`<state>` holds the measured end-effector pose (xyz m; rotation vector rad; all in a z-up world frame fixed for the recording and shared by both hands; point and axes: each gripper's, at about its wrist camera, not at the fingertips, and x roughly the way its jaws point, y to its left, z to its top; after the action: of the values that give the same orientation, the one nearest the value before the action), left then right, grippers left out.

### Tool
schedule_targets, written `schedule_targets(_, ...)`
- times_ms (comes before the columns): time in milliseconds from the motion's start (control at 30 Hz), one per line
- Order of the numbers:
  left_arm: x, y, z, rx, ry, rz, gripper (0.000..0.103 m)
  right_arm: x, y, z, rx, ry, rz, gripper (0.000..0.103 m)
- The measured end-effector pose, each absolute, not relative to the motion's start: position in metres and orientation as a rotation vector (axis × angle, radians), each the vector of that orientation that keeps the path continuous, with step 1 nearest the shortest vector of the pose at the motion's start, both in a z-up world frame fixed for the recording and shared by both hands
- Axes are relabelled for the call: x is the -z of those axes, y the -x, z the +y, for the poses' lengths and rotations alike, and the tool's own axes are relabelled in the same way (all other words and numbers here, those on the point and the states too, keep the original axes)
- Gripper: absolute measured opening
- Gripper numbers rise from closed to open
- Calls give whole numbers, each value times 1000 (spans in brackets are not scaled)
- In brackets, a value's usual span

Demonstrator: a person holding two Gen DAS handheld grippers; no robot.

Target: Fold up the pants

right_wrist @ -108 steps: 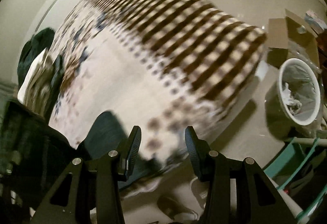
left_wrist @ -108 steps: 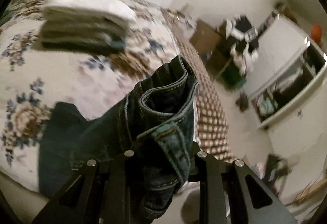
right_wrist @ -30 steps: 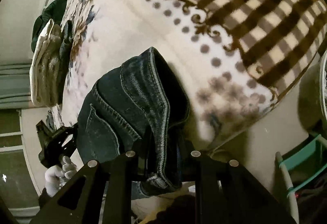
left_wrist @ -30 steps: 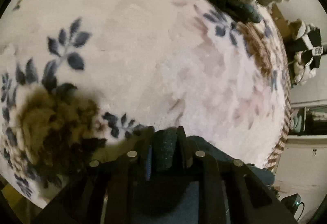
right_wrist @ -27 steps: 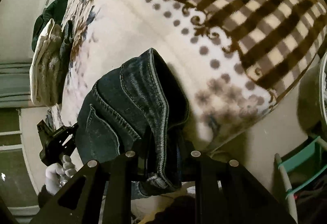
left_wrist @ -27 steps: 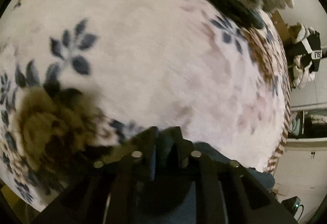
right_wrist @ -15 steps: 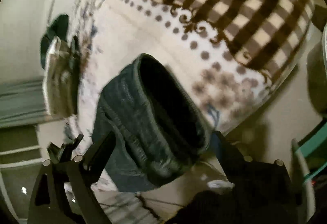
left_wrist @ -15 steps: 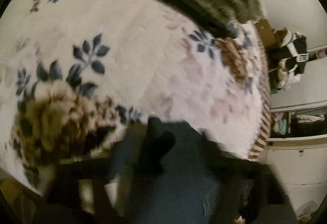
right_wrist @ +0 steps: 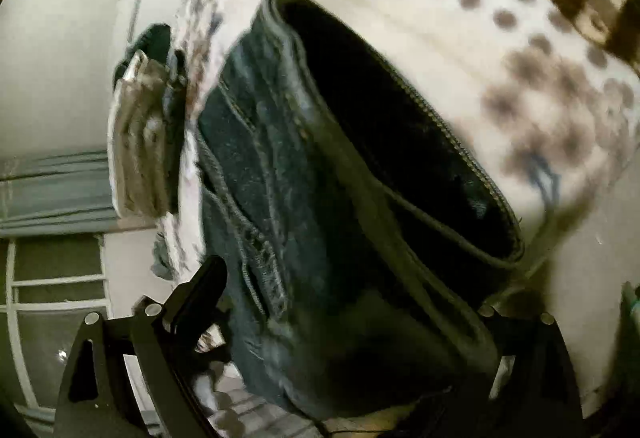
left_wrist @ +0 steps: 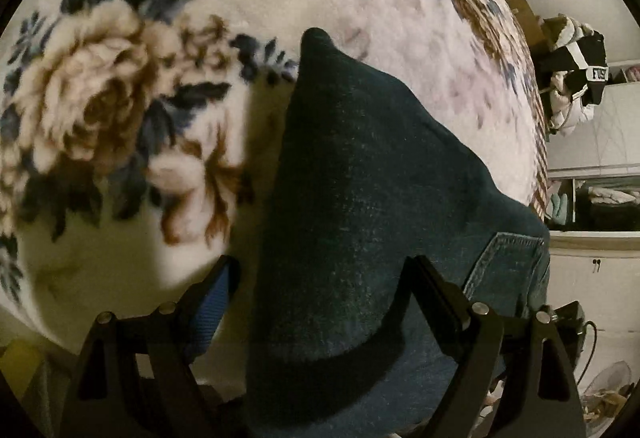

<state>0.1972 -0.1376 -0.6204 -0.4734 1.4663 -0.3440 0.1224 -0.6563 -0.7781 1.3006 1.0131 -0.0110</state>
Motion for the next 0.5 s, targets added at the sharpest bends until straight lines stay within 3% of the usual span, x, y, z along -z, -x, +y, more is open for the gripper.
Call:
schedule_targets(233, 625, -200, -147, 360, 467, 1446, 97, 798, -128, -663, 2, -1395, 1027, 96)
schedule_targets(267, 625, -200, -146, 351, 477, 1437, 97, 794, -128, -659, 4, -1387, 1020, 94)
schedule_targets(367, 625, -198, -147, 347, 502, 1406, 97, 793, -124, -651, 26, -1336, 1024, 72)
schedule_targets(400, 624, -199, -149, 362, 520, 1390, 94, 795, -121, -649, 38, -1343, 1014, 66)
schedule_targets(433, 622, -197, -148, 378, 544, 1368, 79, 794, -118, -647, 54, -1338, 1005, 63)
schedule_targets(467, 620, -198, -151, 384, 551, 1357, 77, 791, -117, -646, 65, -1318, 1002, 58)
schedule_targets(500, 617, -199, -152, 381, 542, 1340, 60, 788, -116, -643, 77, -1295, 1003, 53)
